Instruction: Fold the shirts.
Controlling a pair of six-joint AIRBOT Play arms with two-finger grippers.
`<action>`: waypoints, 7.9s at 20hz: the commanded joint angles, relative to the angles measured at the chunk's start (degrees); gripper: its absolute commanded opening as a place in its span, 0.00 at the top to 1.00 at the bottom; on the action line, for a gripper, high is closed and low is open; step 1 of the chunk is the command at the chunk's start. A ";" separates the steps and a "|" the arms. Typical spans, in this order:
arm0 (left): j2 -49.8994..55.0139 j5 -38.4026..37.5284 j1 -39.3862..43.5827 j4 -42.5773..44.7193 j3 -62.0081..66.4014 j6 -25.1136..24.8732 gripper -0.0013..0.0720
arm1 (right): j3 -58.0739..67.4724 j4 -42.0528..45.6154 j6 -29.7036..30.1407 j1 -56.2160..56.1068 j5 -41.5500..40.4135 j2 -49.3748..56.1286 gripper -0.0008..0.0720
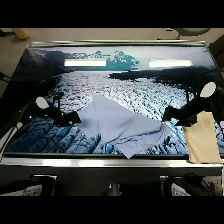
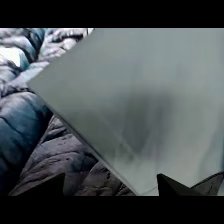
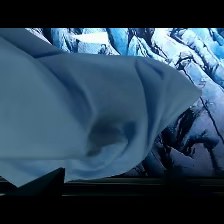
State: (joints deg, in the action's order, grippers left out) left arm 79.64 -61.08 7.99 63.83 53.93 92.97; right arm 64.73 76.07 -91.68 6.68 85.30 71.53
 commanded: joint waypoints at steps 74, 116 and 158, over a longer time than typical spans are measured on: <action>-19.06 14.58 -9.35 -6.25 0.00 -6.03 0.95 | -24.92 -18.58 3.08 -4.98 -20.74 -2.67 0.96; 26.27 -37.03 -2.40 10.51 60.33 -2.78 0.06 | 13.73 -7.52 -4.04 -4.98 -18.16 10.19 0.96; -41.83 -2.89 -16.00 6.91 40.92 2.21 0.95 | 47.76 3.04 -5.35 9.99 -29.29 -25.73 0.96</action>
State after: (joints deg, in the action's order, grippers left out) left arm 37.17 -60.36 -7.60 70.04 97.58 94.54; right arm 112.20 78.06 -98.78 16.49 52.82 44.03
